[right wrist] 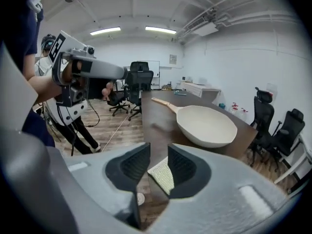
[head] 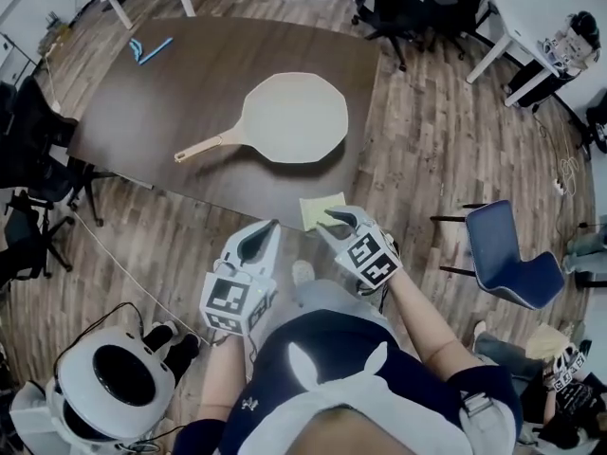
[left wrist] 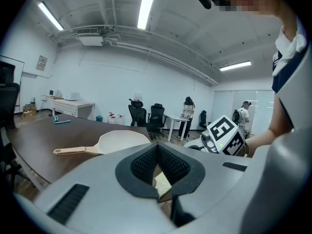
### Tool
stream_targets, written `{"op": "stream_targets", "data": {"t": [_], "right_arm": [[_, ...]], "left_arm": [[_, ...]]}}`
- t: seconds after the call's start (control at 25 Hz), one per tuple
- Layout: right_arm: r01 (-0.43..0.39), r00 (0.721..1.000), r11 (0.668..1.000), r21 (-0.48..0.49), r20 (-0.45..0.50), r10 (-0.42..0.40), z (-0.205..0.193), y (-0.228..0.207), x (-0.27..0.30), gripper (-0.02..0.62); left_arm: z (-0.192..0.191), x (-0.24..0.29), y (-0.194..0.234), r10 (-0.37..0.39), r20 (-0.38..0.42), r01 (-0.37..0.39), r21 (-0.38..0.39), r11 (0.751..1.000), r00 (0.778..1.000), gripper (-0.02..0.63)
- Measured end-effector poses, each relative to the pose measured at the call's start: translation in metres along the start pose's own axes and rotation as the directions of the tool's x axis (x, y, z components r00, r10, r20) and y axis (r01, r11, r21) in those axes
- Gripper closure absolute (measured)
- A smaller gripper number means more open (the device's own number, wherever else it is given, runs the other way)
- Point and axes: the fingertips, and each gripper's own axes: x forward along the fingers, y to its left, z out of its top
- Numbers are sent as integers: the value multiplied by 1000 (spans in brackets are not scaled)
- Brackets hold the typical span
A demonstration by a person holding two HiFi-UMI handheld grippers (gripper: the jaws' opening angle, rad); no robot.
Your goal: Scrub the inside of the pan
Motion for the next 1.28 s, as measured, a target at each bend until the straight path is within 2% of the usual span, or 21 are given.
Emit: {"op": "stream_targets", "data": {"t": [0.2, 0.44, 0.6, 0.8, 1.08, 1.28], "right_arm": [[-77, 989, 993, -92, -134, 65, -29, -14, 31, 483], [-136, 957, 978, -160, -278, 88, -66, -27, 62, 480], [-172, 937, 970, -174, -331, 107, -81, -33, 77, 426], [-190, 921, 958, -215, -378, 98, -96, -39, 92, 425], [-238, 876, 942, -238, -472, 102, -116, -48, 114, 425], [-244, 868, 947, -207, -481, 119, -120, -55, 122, 428]], "left_arm": [[-5, 22, 14, 18, -16, -18, -20, 1000, 1000, 601], [-18, 44, 22, 11, -64, -13, -37, 999, 998, 601], [-22, 55, 25, 7, -85, -11, -42, 999, 996, 601], [-23, 65, 27, -3, -104, -2, -43, 999, 995, 603], [-24, 81, 42, -21, -134, 14, -53, 998, 991, 601], [-19, 93, 51, -31, -143, 24, -53, 998, 989, 601]]}}
